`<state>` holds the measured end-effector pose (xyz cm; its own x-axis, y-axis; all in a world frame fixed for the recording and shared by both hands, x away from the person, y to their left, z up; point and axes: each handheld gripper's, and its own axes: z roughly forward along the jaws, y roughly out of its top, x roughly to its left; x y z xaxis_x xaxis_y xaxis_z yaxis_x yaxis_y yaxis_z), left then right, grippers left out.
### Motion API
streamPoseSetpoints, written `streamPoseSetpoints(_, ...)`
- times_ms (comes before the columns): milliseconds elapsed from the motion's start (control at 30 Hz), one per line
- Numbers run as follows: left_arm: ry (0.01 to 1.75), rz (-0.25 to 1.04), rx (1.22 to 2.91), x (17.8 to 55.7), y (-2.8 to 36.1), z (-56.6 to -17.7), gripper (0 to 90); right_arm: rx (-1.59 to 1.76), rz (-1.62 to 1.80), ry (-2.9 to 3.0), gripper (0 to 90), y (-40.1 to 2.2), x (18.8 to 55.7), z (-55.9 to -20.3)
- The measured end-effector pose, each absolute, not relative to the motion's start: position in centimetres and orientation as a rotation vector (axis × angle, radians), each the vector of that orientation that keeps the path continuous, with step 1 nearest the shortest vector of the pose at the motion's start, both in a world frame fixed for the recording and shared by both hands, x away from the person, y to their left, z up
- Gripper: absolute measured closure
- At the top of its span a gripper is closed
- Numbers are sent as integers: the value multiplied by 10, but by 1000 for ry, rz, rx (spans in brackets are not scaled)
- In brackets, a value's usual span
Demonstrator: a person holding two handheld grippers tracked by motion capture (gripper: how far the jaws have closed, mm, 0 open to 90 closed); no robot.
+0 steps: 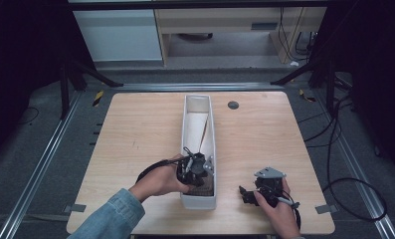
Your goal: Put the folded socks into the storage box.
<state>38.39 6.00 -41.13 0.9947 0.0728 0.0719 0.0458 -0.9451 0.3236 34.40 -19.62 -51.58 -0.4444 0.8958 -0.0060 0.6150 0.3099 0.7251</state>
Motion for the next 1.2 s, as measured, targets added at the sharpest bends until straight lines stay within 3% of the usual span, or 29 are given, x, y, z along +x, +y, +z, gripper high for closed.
streamPoseSetpoints(267,109,116,2771,385,66,-409,888,1344,928,2172,4,-196,344,-516)
streamPoseSetpoints(667,172,184,2671,387,80,-396,769,1344,928,2172,4,-196,344,-516)
streamPoseSetpoints(867,212,202,2630,388,86,-390,652,1344,928,2172,4,-196,344,-516)
streamPoseSetpoints(1200,231,253,2552,388,88,-383,309,1344,928,2172,4,-196,344,-516)
